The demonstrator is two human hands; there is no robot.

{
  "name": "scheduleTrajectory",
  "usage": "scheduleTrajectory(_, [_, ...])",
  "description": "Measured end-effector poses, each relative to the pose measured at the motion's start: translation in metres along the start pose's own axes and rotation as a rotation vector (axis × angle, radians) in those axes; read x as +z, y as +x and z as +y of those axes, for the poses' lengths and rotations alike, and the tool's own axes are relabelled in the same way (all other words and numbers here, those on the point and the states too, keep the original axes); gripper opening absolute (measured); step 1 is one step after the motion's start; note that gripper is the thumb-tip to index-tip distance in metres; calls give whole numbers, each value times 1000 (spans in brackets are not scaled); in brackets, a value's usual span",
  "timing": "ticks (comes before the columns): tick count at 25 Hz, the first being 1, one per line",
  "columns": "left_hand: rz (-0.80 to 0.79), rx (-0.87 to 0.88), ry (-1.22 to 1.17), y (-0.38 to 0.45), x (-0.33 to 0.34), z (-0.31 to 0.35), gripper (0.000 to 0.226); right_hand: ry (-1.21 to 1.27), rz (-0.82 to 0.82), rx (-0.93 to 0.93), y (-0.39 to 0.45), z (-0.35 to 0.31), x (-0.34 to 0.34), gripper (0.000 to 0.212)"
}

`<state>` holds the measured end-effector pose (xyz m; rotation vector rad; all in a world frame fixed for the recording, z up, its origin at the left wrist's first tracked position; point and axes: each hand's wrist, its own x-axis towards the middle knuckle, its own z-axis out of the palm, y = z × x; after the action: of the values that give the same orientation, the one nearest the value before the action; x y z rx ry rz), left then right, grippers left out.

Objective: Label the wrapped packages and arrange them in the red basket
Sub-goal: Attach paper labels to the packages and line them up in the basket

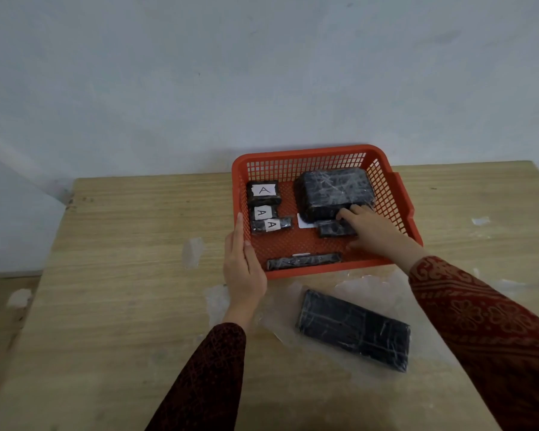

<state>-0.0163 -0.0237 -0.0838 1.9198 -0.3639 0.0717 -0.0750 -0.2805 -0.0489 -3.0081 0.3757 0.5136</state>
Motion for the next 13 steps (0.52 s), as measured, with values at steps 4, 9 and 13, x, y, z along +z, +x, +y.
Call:
scheduleTrajectory(4, [-3, -17, -11, 1, 0, 1, 52, 77, -25, -71, 8, 3, -6, 42])
scheduleTrajectory(9, [-10, -33, -29, 0, -2, 2, 51, 492, -141, -122, 15, -21, -15, 29])
scheduleTrajectory(13, [-1, -24, -12, 0, -2, 2, 51, 583, -197, -167, 26, -48, -14, 36])
